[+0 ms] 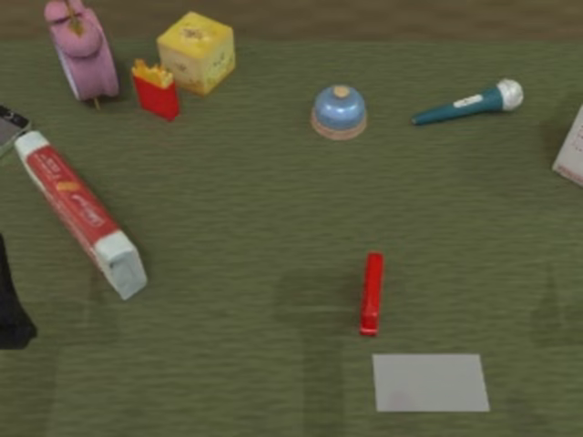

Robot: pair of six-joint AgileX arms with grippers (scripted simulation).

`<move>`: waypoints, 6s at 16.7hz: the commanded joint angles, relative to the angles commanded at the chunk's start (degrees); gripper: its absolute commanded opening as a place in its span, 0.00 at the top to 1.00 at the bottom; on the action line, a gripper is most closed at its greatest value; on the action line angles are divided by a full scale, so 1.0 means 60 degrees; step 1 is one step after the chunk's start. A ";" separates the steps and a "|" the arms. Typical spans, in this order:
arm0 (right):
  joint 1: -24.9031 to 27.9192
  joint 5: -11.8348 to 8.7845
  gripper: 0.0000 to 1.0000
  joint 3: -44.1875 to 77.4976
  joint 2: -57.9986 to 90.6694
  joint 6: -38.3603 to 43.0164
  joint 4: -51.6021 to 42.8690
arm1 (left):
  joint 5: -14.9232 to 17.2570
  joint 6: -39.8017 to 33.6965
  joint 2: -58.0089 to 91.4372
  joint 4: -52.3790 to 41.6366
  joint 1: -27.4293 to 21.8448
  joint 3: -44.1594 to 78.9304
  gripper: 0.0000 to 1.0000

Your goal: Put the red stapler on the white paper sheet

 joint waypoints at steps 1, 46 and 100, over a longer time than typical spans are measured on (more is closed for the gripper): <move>0.0000 0.0000 0.00 0.0000 0.0000 0.0000 0.0000 | 0.0000 0.0000 0.0000 0.0000 0.0000 0.0000 0.00; 0.6096 -0.0021 0.00 1.5818 2.0565 0.7550 -1.0174 | 0.0000 0.0000 0.0000 0.0000 0.0000 0.0000 0.00; 0.6297 -0.0033 1.00 1.6269 1.9563 0.4792 -1.1704 | 0.0000 0.0000 0.0000 0.0000 0.0000 0.0000 0.00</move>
